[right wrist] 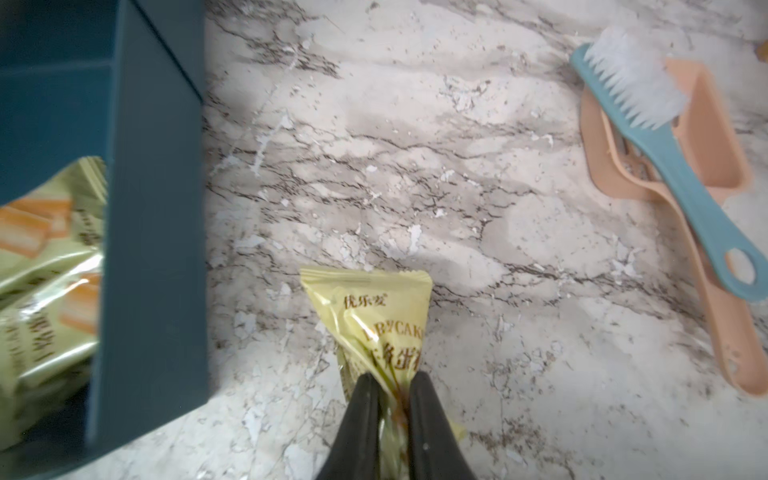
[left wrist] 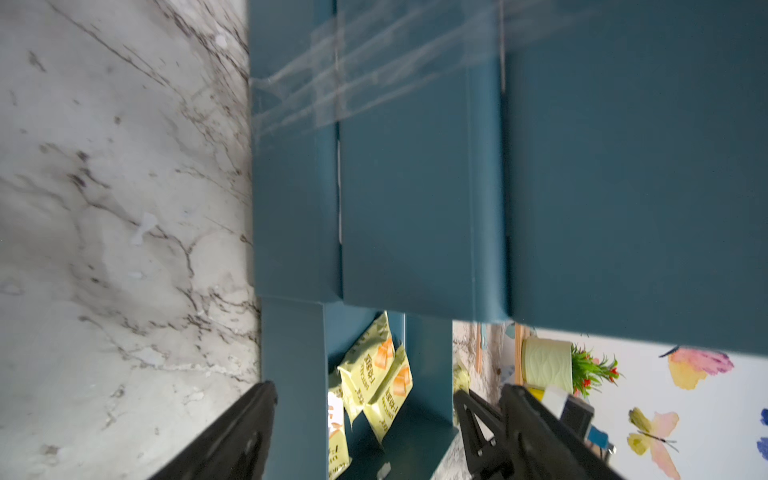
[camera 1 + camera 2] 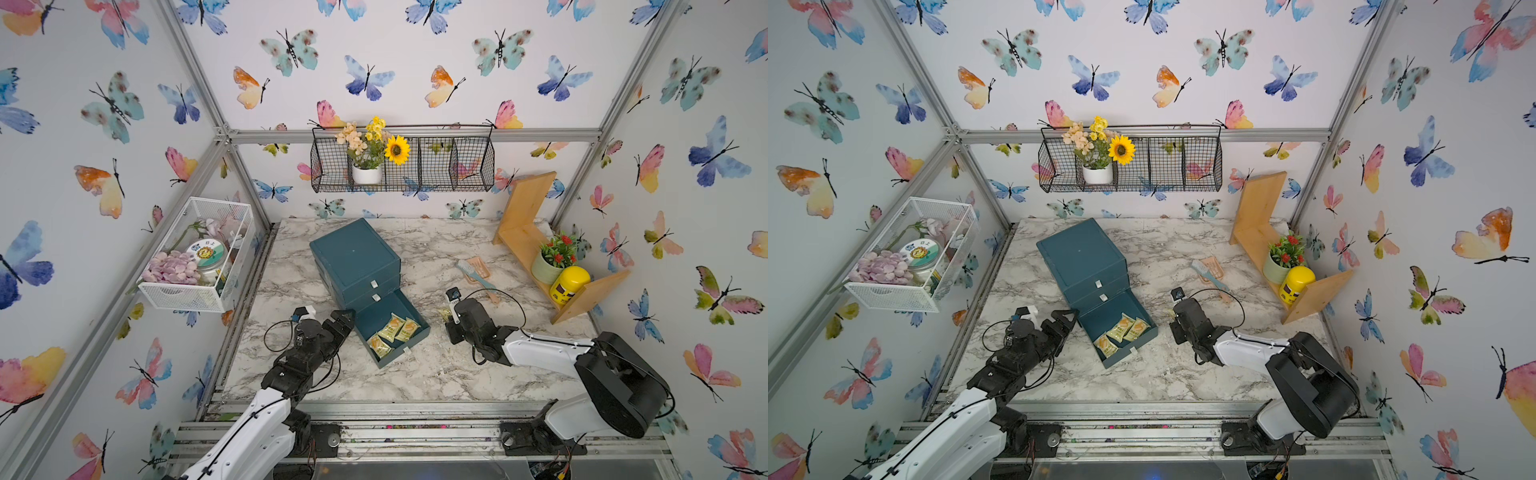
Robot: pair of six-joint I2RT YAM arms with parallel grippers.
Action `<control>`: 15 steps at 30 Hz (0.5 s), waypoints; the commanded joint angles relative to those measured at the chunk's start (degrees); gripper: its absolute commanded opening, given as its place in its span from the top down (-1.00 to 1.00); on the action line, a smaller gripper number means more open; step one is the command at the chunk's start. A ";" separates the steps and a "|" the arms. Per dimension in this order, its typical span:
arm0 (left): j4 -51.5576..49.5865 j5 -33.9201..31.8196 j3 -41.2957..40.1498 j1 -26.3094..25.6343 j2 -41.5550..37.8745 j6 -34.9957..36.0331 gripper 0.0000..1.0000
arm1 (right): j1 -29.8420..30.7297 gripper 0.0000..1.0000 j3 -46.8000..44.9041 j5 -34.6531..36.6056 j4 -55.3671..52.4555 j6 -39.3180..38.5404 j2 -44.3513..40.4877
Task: Take the cookies out of the drawer
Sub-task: Place the cookie at the center of the board.
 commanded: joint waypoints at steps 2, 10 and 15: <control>0.52 -3.71 0.46 -3.89 1.07 -0.91 -0.77 | -0.67 0.72 1.64 -0.33 1.11 0.58 3.25; -0.81 -5.19 0.63 -7.21 1.95 -1.47 -0.77 | -0.76 0.03 4.38 -2.95 -3.64 2.00 2.75; -4.24 -5.91 1.27 -7.34 0.10 -0.13 -0.77 | -1.73 -0.45 10.50 -7.99 -12.63 -0.99 0.08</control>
